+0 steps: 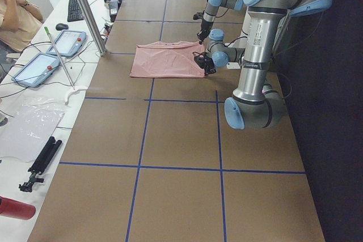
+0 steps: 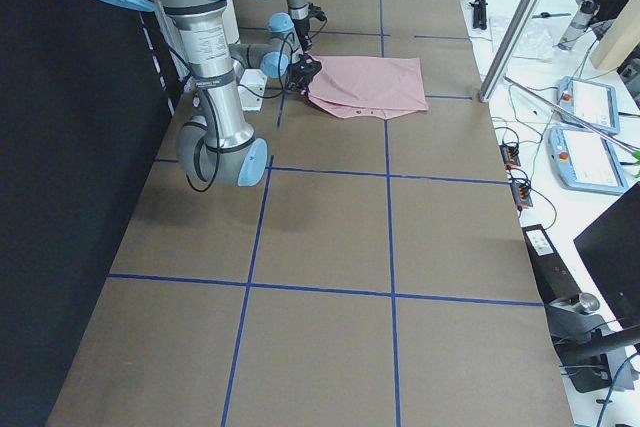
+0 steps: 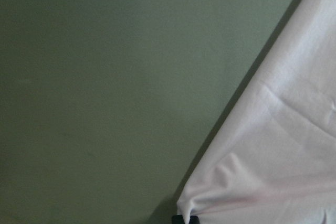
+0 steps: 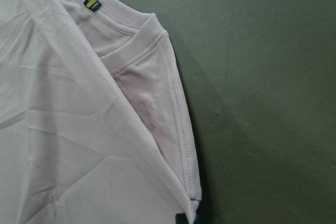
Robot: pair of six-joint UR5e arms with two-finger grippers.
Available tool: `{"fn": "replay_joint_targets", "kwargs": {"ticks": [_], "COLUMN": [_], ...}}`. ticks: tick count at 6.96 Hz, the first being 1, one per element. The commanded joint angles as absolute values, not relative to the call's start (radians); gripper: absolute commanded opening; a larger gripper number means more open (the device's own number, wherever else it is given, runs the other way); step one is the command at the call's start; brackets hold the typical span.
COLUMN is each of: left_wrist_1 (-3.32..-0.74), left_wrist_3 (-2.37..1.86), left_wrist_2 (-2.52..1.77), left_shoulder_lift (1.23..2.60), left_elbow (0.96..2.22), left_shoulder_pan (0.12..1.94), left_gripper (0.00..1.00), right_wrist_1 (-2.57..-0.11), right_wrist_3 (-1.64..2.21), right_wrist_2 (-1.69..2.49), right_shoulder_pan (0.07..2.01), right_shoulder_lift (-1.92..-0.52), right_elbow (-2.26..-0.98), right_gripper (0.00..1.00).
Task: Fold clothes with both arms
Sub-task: 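Grasp the near edge with both grippers and lift it over the shirt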
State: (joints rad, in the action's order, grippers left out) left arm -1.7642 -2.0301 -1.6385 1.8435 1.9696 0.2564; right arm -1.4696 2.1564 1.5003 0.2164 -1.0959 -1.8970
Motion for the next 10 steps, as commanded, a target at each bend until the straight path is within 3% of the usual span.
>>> {"fn": "replay_joint_targets", "kwargs": {"ticks": [1,3,4,5,7,8,10], "left_wrist_1": [-1.679,-1.537,-1.534,-1.528,-1.531,-1.531,-1.534], "left_wrist_3": [-2.028,-2.086,-2.098,-2.098,-2.057,-1.995,-1.904], "left_wrist_2": [-1.641,-1.646,-1.647,-1.647,-1.638,-1.635,-1.554], "left_shoulder_lift": [1.824,1.854,1.859,1.876,1.937,2.001,2.025], "left_elbow": [2.146,2.29,2.342,2.333,2.249,2.15,2.086], "left_shoulder_pan": [0.276,0.262,0.261,0.262,0.346,0.409,0.437], "left_gripper": [0.0,0.0,0.0,0.0,0.0,0.0,0.0], "right_wrist_1": [-1.471,-1.645,-1.784,-1.801,-1.751,-1.682,-1.475], "right_wrist_3": [2.157,2.161,2.189,2.183,2.101,2.088,2.054], "right_wrist_2": [1.5,1.508,1.532,1.552,1.552,1.555,1.643], "right_shoulder_pan": [0.218,0.157,0.149,0.179,0.32,0.395,0.526], "right_shoulder_lift": [-1.103,-1.225,-1.22,-1.203,-1.11,-1.062,-1.023], "right_elbow": [-1.907,-2.224,-2.355,-2.376,-2.251,-2.13,-1.903], "right_gripper": [0.0,0.0,0.0,0.0,0.0,0.0,0.0]}}
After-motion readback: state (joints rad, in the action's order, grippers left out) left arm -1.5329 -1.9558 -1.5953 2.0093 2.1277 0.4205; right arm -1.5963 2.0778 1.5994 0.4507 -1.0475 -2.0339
